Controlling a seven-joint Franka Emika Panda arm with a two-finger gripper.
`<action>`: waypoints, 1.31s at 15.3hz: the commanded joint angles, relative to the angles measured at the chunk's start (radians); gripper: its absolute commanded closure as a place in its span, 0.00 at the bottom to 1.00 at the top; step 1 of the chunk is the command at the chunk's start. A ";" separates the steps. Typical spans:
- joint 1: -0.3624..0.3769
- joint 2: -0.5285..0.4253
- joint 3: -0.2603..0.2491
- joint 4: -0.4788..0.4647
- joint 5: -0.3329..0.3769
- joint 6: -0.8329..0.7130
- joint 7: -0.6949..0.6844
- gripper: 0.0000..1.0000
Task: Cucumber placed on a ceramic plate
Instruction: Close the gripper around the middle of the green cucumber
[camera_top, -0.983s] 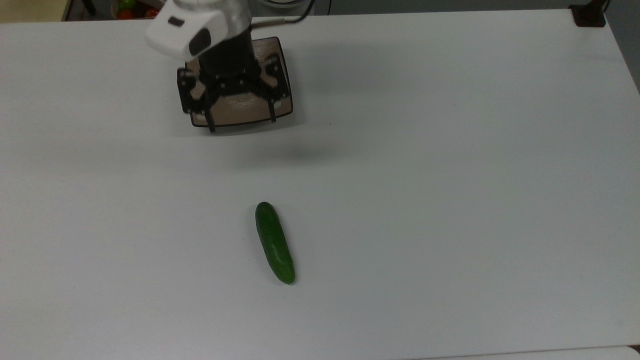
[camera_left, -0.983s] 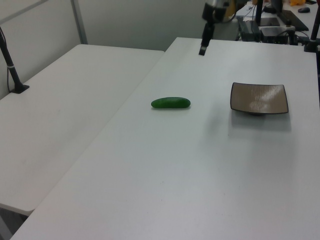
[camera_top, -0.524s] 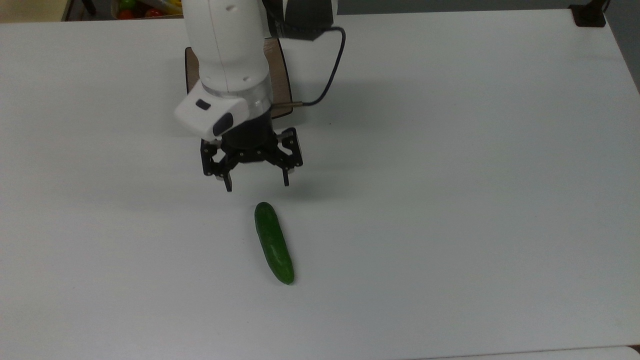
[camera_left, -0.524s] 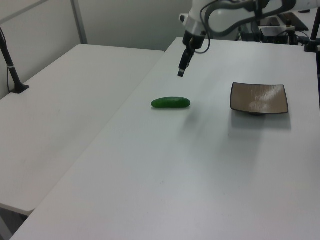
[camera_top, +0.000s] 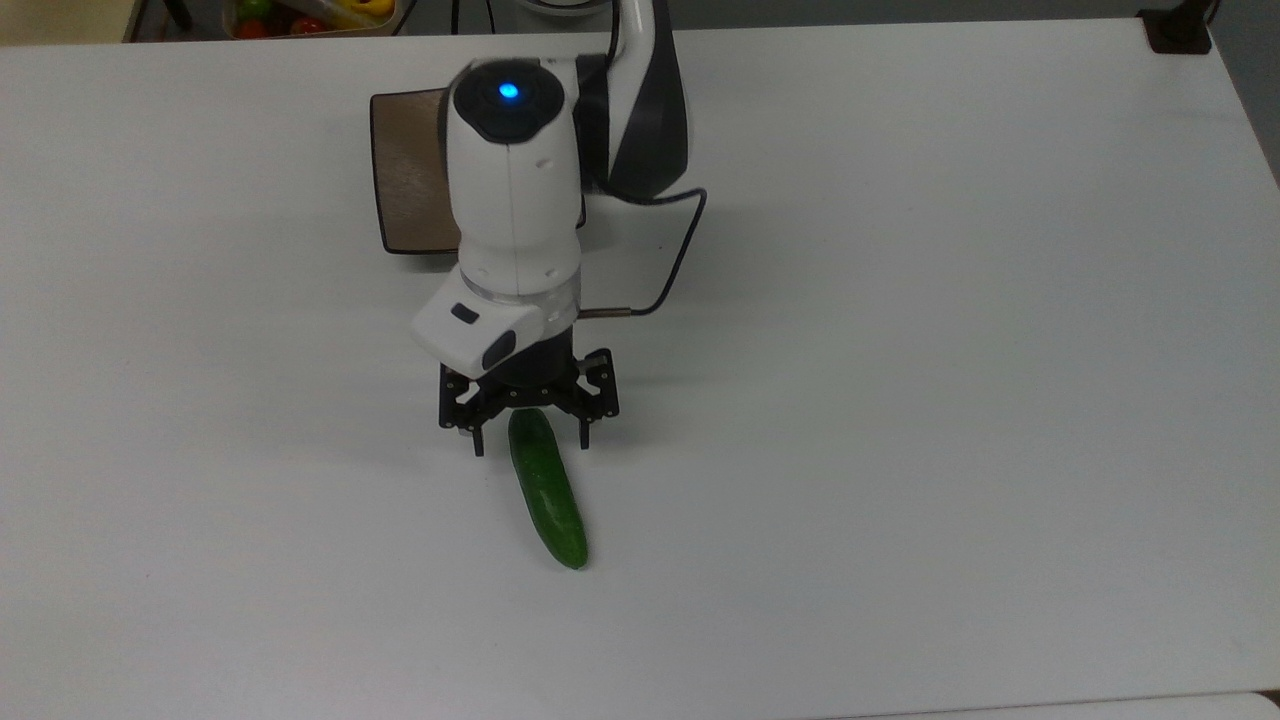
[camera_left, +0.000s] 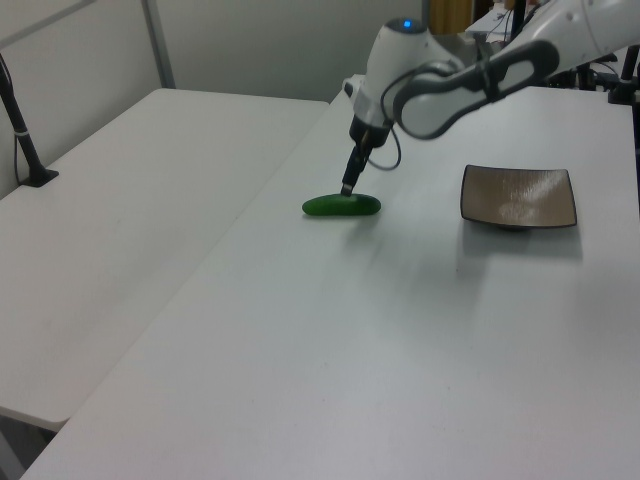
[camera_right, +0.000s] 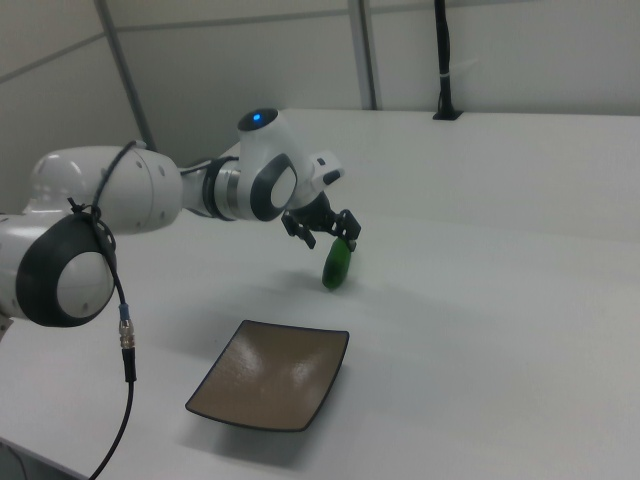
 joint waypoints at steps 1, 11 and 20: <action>0.023 0.063 -0.011 0.031 -0.045 0.082 0.080 0.00; 0.023 0.107 -0.011 0.029 -0.063 0.118 0.083 0.45; 0.025 0.056 -0.009 0.011 -0.057 0.106 0.092 0.93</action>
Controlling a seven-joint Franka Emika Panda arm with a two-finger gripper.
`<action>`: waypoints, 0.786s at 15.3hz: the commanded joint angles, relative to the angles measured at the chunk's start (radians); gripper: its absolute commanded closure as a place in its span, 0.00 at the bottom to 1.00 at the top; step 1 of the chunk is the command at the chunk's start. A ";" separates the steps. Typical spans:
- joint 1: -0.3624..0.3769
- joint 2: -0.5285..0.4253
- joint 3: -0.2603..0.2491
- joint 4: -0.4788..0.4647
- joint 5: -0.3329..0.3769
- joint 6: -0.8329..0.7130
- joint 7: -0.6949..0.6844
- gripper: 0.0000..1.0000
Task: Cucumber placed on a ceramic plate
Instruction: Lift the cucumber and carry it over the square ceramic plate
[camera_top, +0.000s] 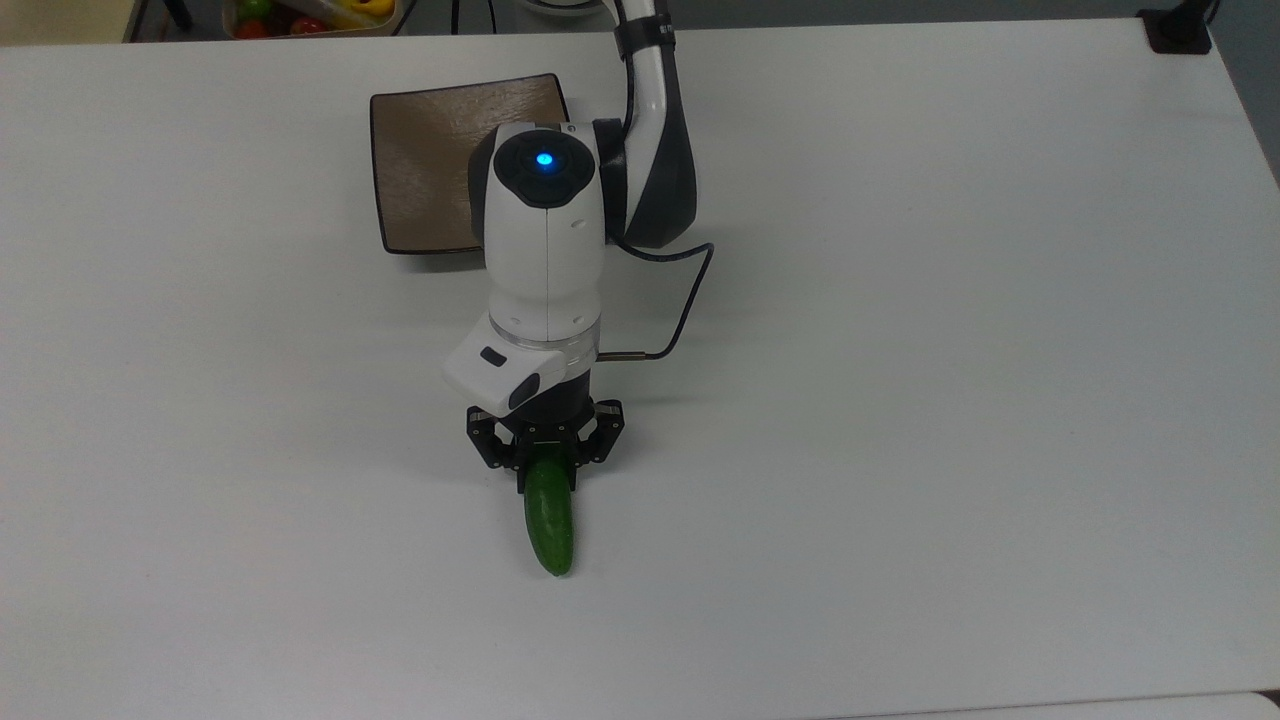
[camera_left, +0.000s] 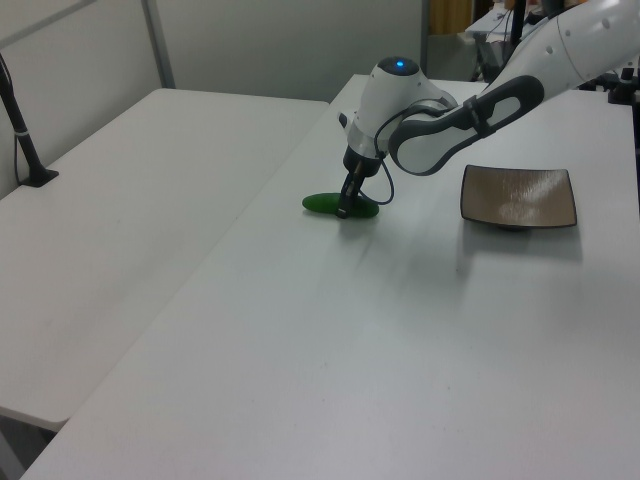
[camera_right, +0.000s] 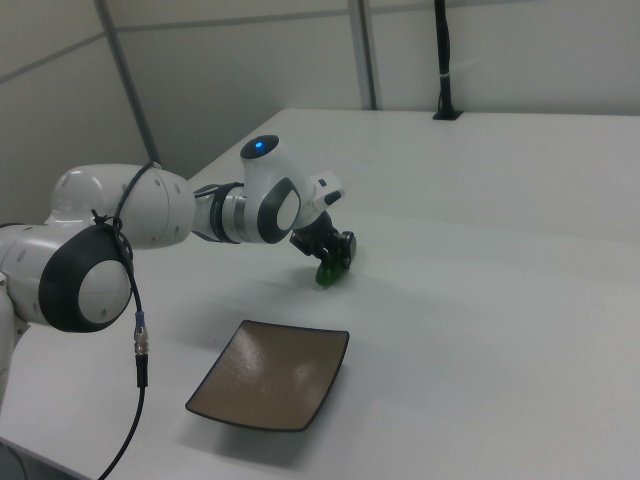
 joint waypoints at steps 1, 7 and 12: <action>0.010 -0.061 -0.009 -0.018 -0.009 0.006 0.048 0.93; -0.001 -0.318 -0.008 -0.136 0.022 -0.183 0.059 0.93; -0.007 -0.524 -0.008 -0.234 0.034 -0.362 0.053 0.92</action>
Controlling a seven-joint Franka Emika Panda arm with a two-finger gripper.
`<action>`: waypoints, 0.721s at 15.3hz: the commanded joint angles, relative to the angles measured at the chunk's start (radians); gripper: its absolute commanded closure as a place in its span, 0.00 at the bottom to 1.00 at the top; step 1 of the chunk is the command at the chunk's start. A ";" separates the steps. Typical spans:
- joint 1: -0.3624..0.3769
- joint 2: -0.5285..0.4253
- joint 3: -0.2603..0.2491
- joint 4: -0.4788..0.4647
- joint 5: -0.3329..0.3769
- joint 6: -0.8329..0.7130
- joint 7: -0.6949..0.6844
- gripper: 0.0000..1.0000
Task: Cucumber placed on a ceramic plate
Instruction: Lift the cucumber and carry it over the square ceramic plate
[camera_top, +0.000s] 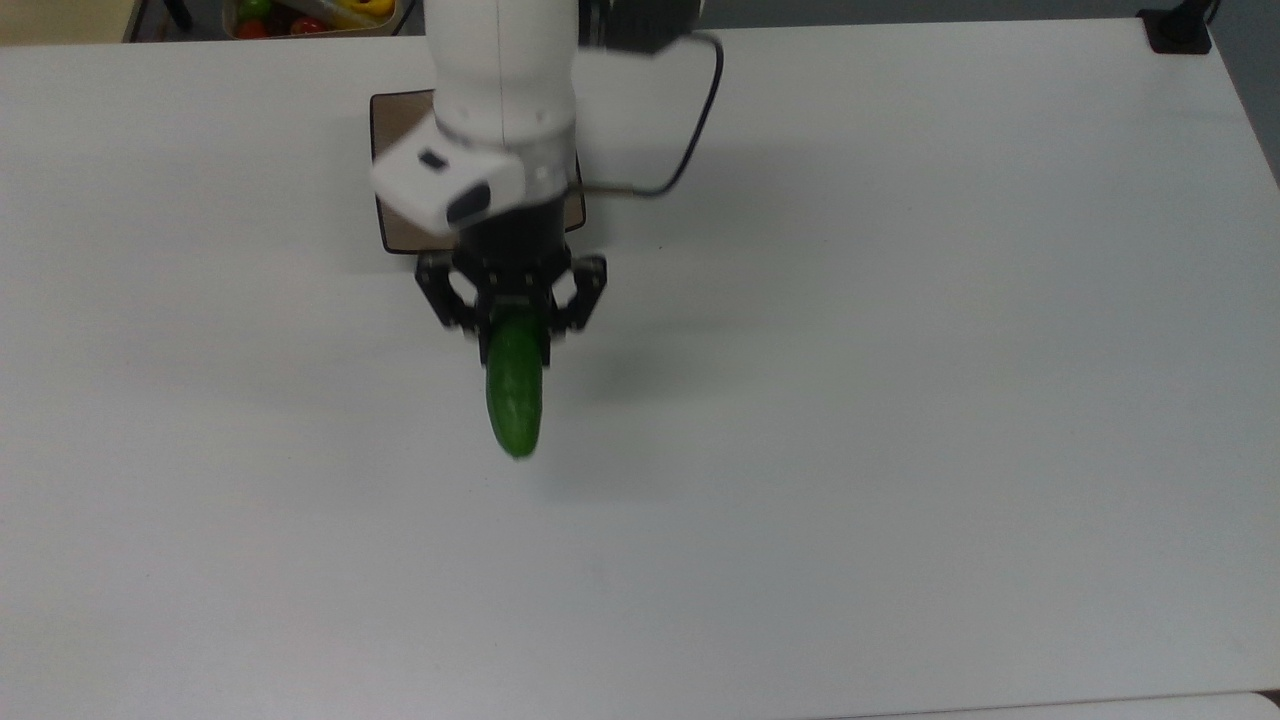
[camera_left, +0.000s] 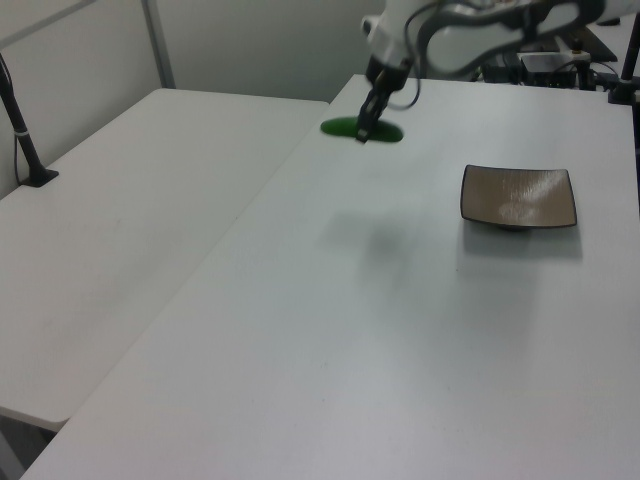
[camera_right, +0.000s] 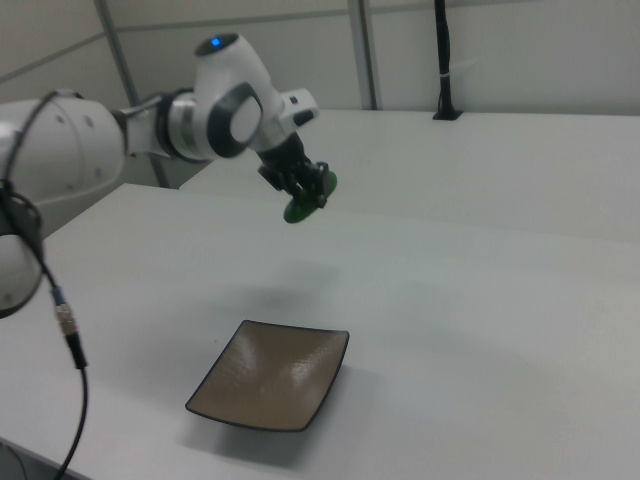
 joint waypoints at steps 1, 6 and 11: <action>0.004 -0.201 -0.007 -0.161 0.015 -0.113 0.008 0.92; -0.001 -0.377 -0.007 -0.268 0.029 -0.307 -0.097 0.90; -0.031 -0.471 -0.007 -0.394 0.043 -0.418 -0.203 0.90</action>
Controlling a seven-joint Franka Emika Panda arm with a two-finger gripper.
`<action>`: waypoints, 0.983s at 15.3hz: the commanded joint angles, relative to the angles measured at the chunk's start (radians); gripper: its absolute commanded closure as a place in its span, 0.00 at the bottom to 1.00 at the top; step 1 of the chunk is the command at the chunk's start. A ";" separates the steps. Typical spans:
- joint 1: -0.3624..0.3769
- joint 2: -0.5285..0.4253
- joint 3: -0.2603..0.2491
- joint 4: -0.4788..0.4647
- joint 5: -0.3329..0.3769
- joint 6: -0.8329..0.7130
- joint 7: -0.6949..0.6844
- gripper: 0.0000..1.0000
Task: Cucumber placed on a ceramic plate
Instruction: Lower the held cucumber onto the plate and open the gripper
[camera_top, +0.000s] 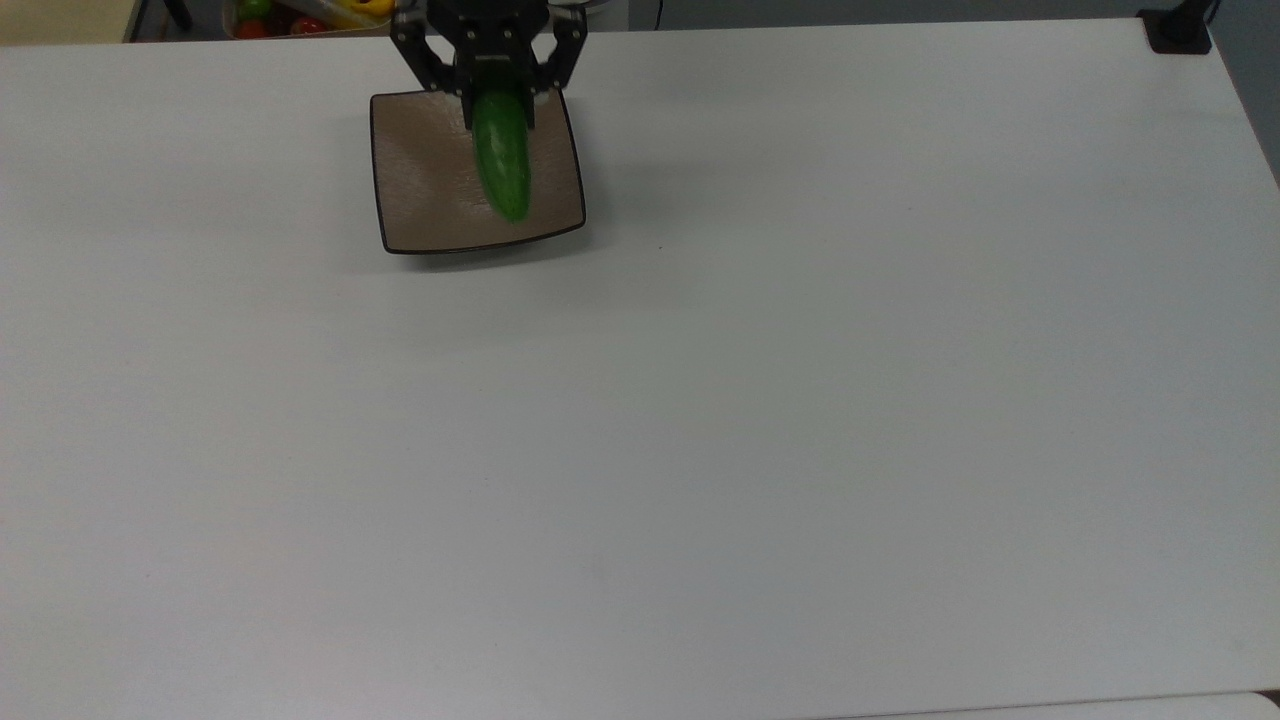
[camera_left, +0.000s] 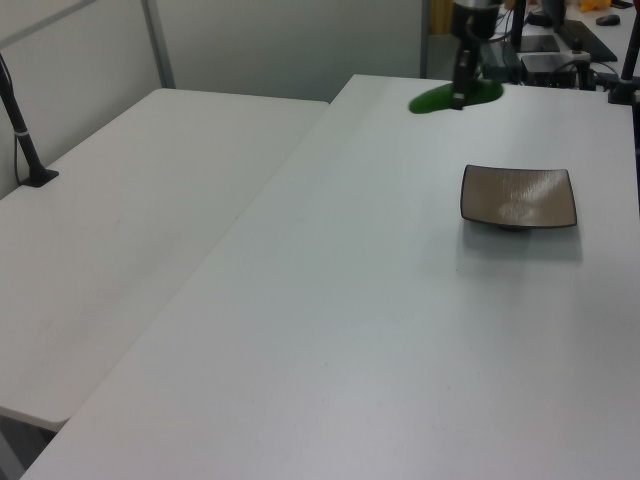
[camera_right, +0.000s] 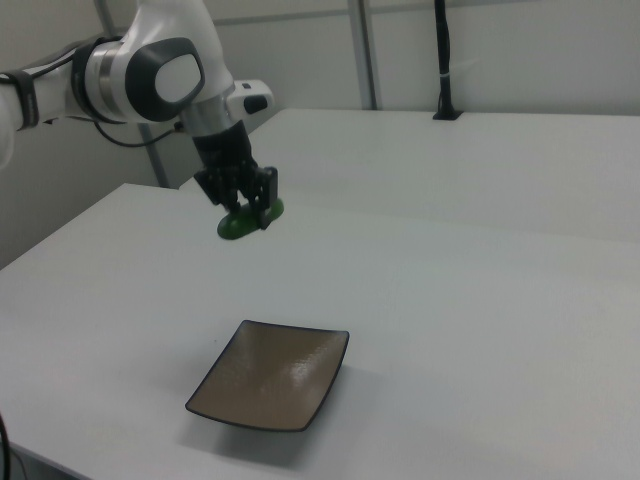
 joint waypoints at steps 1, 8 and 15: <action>-0.015 -0.113 -0.006 -0.186 0.024 -0.024 -0.104 0.90; -0.042 -0.181 -0.011 -0.444 0.012 0.091 -0.138 0.90; -0.052 -0.164 -0.012 -0.605 0.004 0.319 -0.135 0.88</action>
